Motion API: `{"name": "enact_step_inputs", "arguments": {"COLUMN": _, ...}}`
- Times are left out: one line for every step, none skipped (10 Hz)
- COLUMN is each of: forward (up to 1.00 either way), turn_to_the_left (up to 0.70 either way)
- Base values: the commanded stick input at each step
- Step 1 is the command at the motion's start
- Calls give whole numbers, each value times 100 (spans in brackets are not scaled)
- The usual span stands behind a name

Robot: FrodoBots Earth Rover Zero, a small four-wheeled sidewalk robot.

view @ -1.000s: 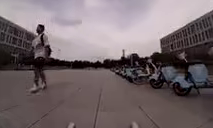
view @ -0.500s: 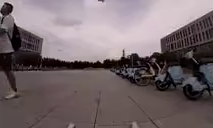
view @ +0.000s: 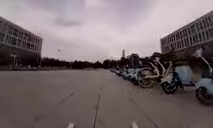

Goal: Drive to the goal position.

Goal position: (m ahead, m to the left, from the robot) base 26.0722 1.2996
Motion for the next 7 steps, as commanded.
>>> {"name": "enact_step_inputs", "arguments": {"forward": 70, "turn_to_the_left": 0}}
{"name": "enact_step_inputs", "arguments": {"forward": 70, "turn_to_the_left": 0}}
{"name": "enact_step_inputs", "arguments": {"forward": 70, "turn_to_the_left": 0}}
{"name": "enact_step_inputs", "arguments": {"forward": 70, "turn_to_the_left": 0}}
{"name": "enact_step_inputs", "arguments": {"forward": 70, "turn_to_the_left": 0}}
{"name": "enact_step_inputs", "arguments": {"forward": 70, "turn_to_the_left": 0}}
{"name": "enact_step_inputs", "arguments": {"forward": 70, "turn_to_the_left": 0}}
